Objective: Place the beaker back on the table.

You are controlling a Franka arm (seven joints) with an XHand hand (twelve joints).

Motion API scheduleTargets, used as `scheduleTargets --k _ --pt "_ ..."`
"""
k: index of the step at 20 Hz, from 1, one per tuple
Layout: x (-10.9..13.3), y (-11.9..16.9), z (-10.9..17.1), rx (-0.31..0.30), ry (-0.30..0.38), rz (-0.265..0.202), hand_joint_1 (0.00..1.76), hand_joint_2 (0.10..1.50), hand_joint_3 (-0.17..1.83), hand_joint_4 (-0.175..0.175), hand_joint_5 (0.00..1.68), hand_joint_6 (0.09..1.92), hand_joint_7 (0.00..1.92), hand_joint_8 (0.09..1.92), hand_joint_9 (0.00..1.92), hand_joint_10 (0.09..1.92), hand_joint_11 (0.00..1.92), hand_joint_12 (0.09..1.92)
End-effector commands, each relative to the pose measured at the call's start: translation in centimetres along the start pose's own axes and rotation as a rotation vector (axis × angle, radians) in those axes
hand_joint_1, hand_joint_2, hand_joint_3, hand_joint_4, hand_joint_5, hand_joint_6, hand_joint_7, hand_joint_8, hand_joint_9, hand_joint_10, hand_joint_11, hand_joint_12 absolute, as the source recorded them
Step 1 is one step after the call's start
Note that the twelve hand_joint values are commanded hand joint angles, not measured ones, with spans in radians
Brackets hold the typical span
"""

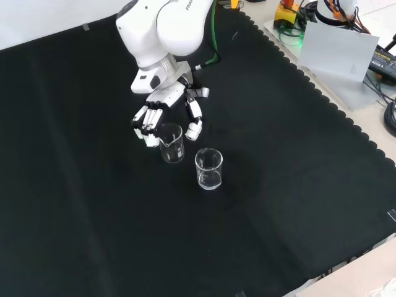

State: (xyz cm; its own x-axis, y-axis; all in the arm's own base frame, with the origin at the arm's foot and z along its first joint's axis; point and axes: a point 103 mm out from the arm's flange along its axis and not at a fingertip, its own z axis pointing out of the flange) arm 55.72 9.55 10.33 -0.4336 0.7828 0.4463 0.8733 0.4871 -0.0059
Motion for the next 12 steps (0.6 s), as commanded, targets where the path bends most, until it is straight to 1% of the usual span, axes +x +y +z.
scheduleTargets --k 1,5,7,12 --pt "0.4 -1.8 -2.1 -0.032 -0.013 0.022 0.98 0.49 0.70 -0.065 0.39 0.29 0.35 0.67 0.38 0.75 0.00 1.28" --pt "0.6 -3.1 -3.1 -0.051 -0.016 0.043 0.97 0.50 0.69 -0.065 0.39 0.27 0.34 0.67 0.37 0.75 0.00 1.27" --pt "1.2 -3.4 -3.3 -0.055 -0.029 0.049 0.97 0.50 0.69 -0.066 0.39 0.27 0.34 0.67 0.37 0.75 0.00 1.27" --pt "0.9 -5.3 -4.7 -0.067 -0.033 0.081 0.96 0.51 0.68 -0.067 0.39 0.26 0.33 0.67 0.37 0.75 0.00 1.26"
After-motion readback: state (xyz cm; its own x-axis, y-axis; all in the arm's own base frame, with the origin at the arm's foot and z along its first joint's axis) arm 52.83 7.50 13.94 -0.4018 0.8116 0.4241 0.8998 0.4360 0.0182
